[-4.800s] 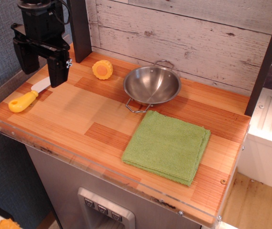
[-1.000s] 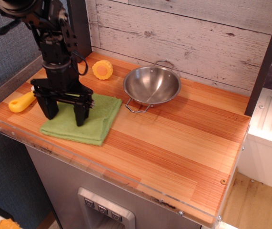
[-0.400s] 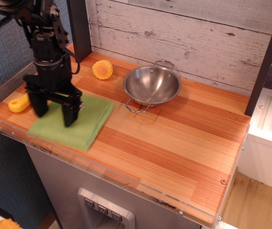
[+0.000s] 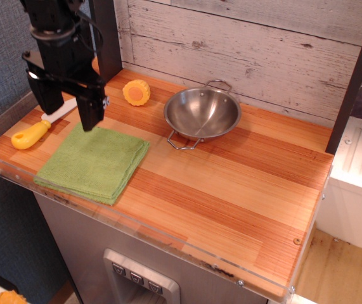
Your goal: Move green cloth towards the right of yellow knife.
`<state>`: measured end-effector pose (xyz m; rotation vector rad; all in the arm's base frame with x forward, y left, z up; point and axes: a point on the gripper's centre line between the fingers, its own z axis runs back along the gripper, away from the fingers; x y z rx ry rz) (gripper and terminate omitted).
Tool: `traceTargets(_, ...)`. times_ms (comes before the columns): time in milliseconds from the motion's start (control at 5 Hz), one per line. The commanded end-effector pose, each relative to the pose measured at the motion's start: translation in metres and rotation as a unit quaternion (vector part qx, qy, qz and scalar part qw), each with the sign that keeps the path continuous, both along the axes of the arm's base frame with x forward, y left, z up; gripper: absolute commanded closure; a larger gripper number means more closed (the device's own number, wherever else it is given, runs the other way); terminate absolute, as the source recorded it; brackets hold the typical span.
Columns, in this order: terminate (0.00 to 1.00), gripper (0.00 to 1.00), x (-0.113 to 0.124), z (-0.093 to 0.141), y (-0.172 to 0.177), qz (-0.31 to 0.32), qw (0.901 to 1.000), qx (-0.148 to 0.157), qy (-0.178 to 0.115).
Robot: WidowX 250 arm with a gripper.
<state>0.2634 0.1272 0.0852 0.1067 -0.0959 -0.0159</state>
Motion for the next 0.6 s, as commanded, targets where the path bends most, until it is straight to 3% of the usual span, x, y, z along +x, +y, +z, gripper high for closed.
traceTargets(0,0.00,0.00,0.0026,0.0213,0.0064,-0.007,0.9996,0.009,-0.026)
traceTargets(200,0.00,0.00,0.0026,0.0213,0.0064,-0.007,0.9996,0.009,-0.026)
traceTargets(400,1.00,0.00,0.0026,0.0213,0.0064,-0.007,0.9996,0.009,-0.026)
